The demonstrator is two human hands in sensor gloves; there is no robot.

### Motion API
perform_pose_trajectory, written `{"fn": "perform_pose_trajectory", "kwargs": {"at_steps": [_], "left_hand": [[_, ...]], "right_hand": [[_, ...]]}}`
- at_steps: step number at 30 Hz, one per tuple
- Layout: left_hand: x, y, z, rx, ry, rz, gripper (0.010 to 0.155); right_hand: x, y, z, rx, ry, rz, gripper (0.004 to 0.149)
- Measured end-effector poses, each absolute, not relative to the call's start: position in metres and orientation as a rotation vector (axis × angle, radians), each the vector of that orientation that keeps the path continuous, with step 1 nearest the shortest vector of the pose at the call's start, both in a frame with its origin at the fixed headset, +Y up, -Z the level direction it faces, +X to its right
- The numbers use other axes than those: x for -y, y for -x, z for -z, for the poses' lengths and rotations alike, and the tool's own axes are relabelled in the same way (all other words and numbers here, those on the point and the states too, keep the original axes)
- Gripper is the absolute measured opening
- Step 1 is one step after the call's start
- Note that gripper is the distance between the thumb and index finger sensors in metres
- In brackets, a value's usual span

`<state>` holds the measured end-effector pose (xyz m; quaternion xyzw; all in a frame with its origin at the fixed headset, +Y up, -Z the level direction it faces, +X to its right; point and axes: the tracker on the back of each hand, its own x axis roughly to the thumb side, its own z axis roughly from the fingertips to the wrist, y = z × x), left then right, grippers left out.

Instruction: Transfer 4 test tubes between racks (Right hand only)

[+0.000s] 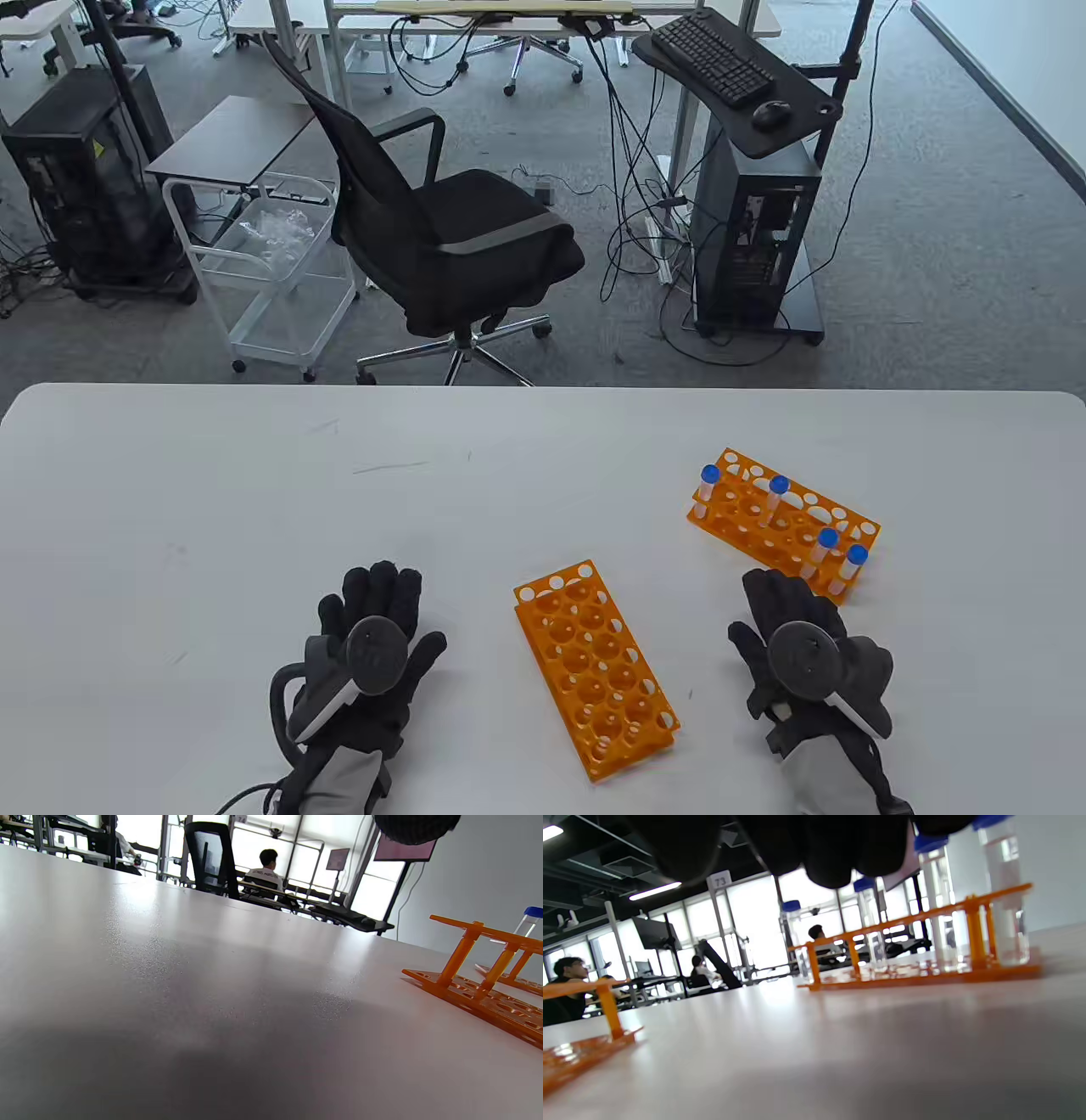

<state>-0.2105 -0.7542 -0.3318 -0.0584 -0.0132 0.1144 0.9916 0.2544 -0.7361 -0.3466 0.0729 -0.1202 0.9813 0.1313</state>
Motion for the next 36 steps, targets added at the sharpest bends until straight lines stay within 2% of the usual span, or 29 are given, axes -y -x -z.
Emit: {"fn": "perform_pose_trajectory", "kwargs": {"at_steps": [14,21,29,36], "left_hand": [[0.755,0.210,0.332,0.033,0.127,-0.241,0.075],[0.753,0.211,0.331,0.037,0.114,-0.255,0.074],[0.753,0.210,0.332,0.056,0.105,-0.273,0.074],[0.753,0.210,0.331,0.058,0.108,-0.288,0.073]], "right_hand": [[0.737,-0.250,0.345,0.345,-0.229,-2.849,0.065],[0.729,-0.252,0.344,0.377,-0.214,-2.799,0.064],[0.699,-0.259,0.345,0.494,-0.182,-2.710,0.063],[0.670,-0.272,0.361,0.588,-0.159,-2.751,0.059]]}}
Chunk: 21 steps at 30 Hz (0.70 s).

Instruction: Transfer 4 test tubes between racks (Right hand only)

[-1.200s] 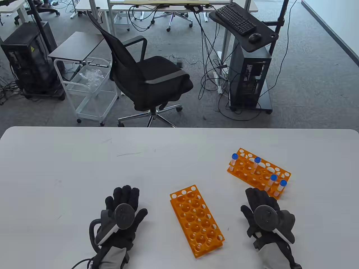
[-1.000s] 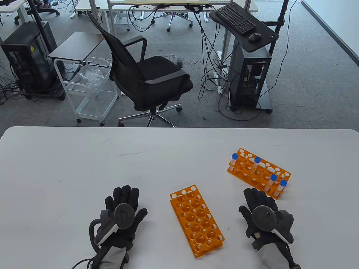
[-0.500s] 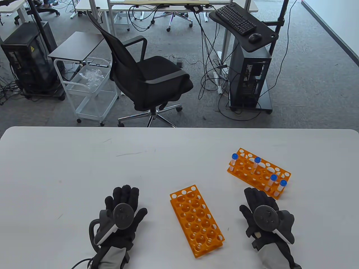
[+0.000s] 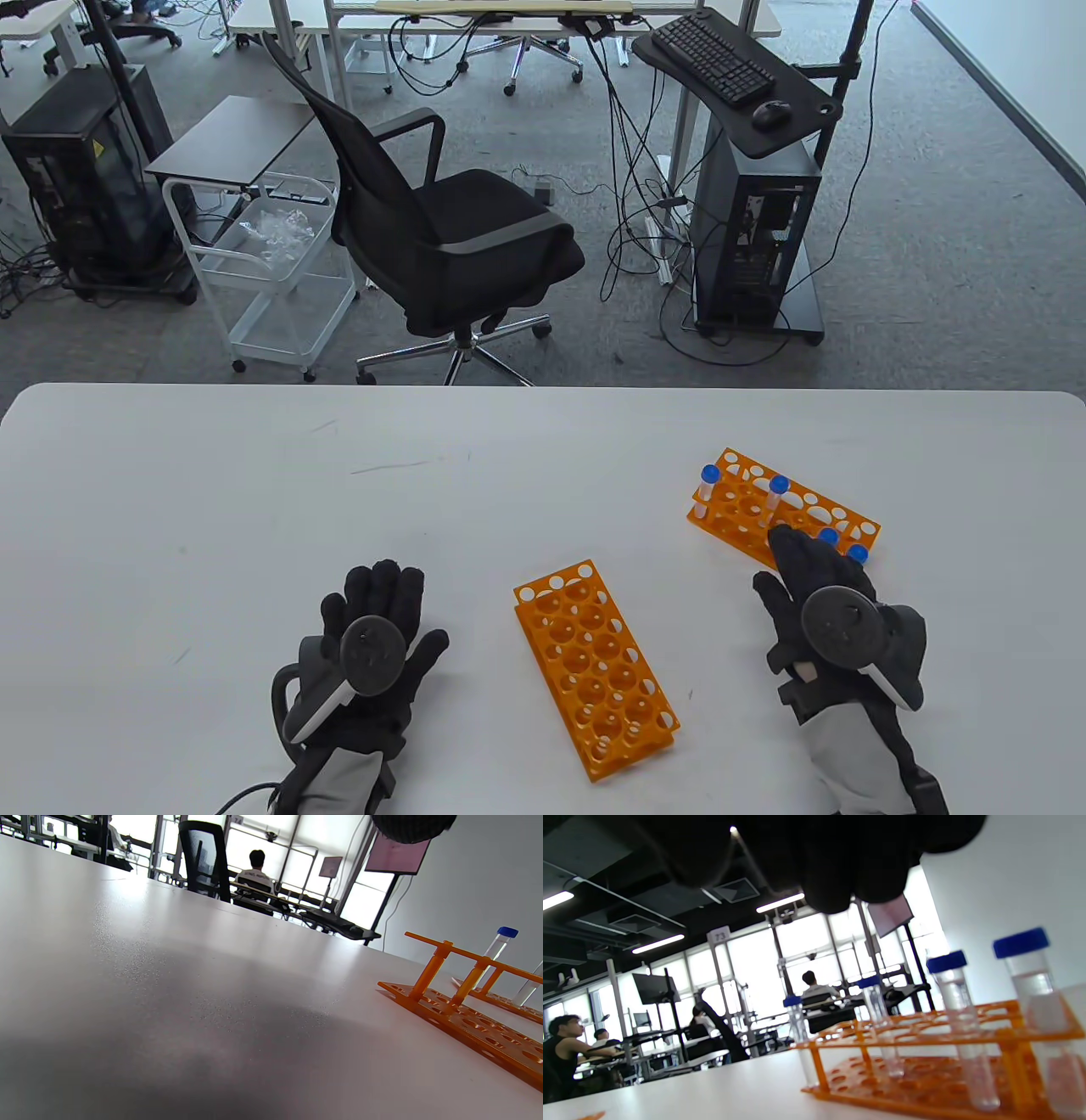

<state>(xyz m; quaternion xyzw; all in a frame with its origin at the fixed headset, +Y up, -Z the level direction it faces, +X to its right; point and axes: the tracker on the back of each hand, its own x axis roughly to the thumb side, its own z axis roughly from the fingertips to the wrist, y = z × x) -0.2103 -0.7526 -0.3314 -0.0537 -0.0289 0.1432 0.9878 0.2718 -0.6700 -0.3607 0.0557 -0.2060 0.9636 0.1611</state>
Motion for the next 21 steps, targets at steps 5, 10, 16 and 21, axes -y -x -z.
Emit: {"fn": "perform_pose_trajectory", "kwargs": {"at_steps": [5,10,16,21], "left_hand": [[0.752,0.211,0.331,0.054,0.113,-0.294,0.074],[0.752,0.211,0.331,0.053,0.119,-0.300,0.073],[0.751,0.213,0.331,0.048,0.117,-0.308,0.073],[0.751,0.213,0.332,0.049,0.121,-0.318,0.073]], "right_hand": [[0.654,-0.286,0.379,0.611,-0.115,-2.812,0.058],[0.648,-0.306,0.400,0.562,-0.038,-2.888,0.057],[0.646,-0.322,0.421,0.470,0.005,-2.966,0.056],[0.655,-0.328,0.432,0.323,-0.009,-3.031,0.056]]}}
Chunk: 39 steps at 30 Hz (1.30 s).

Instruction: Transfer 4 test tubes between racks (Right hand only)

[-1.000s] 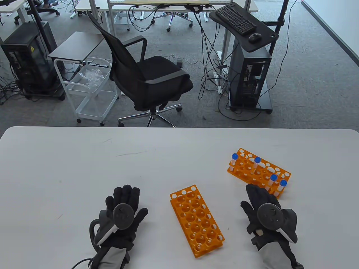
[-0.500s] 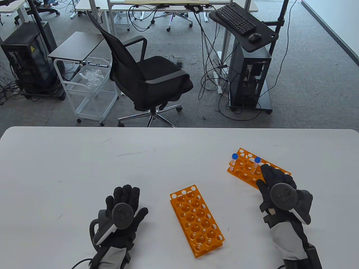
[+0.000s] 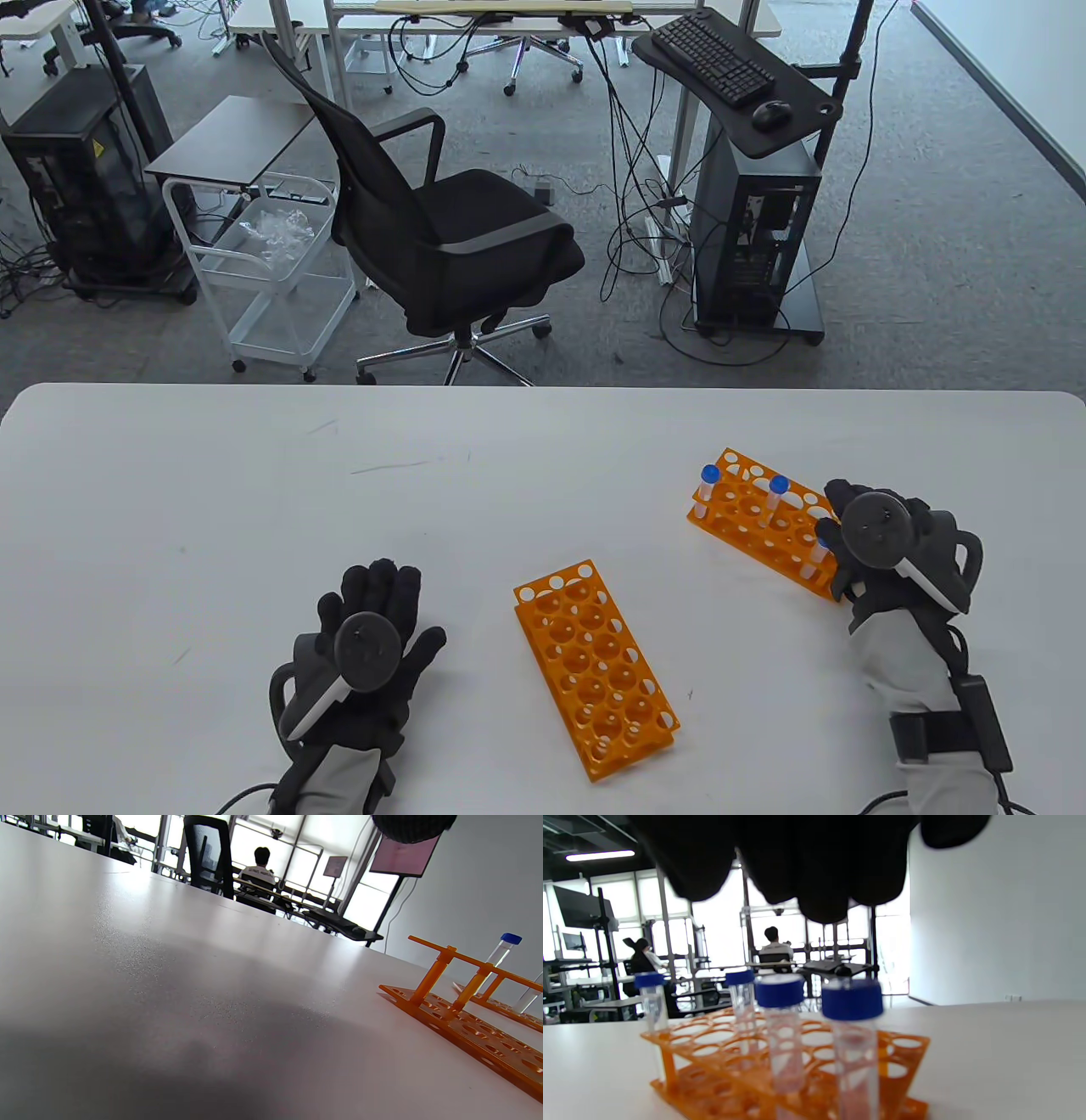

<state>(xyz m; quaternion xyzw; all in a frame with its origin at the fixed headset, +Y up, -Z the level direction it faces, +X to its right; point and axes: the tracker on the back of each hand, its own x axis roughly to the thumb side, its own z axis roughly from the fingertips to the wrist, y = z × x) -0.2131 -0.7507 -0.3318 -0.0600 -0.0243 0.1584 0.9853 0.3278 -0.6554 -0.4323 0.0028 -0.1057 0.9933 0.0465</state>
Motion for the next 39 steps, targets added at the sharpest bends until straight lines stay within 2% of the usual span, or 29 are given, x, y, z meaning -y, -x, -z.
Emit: {"fn": "perform_pose_trajectory", "kwargs": {"at_steps": [14,22,31,39], "left_hand": [[0.750,0.213,0.331,0.046,0.134,-0.317,0.073],[0.749,0.213,0.332,0.046,0.134,-0.320,0.073],[0.749,0.212,0.332,0.049,0.140,-0.320,0.072],[0.749,0.212,0.332,0.049,0.141,-0.323,0.072]], "right_hand": [[0.682,-0.325,0.450,0.154,-0.018,-3.047,0.054],[0.687,-0.324,0.451,0.176,-0.037,-3.052,0.048],[0.675,-0.323,0.445,0.279,-0.043,-2.996,0.047],[0.651,-0.317,0.430,0.455,-0.080,-2.973,0.047]]}}
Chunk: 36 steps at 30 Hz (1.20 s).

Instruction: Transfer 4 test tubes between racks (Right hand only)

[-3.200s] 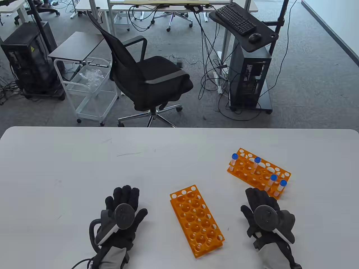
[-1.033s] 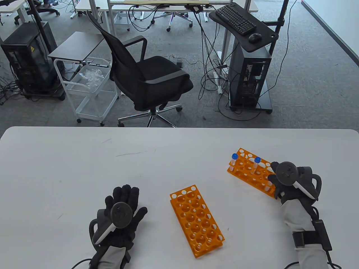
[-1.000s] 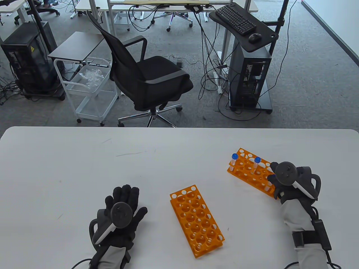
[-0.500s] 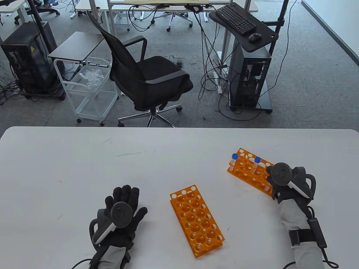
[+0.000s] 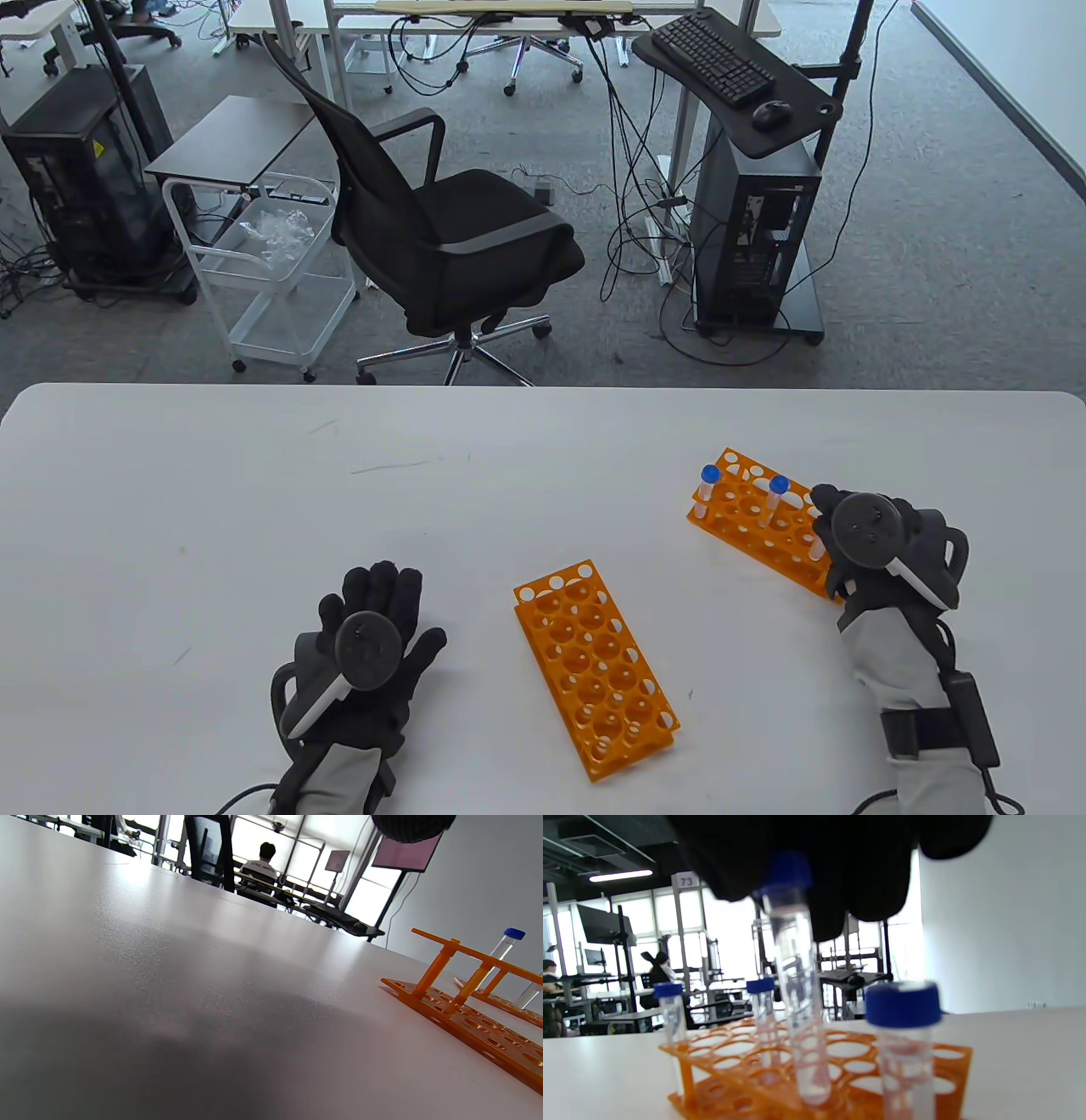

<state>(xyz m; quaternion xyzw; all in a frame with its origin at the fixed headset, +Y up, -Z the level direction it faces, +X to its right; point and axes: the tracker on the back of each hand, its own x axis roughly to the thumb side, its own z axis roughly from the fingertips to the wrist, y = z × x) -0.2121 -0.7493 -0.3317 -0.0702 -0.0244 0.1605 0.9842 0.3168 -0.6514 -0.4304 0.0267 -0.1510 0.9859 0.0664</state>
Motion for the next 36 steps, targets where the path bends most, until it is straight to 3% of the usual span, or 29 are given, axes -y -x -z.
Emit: {"fn": "perform_pose_trajectory", "kwargs": {"at_steps": [18,36], "left_hand": [[0.749,0.211,0.331,0.054,0.142,-0.321,0.072],[0.750,0.210,0.331,0.062,0.140,-0.319,0.072]], "right_hand": [[0.615,-0.246,0.400,0.644,-0.401,-2.837,0.047],[0.622,-0.156,0.386,0.610,-0.705,-2.737,0.047]]}}
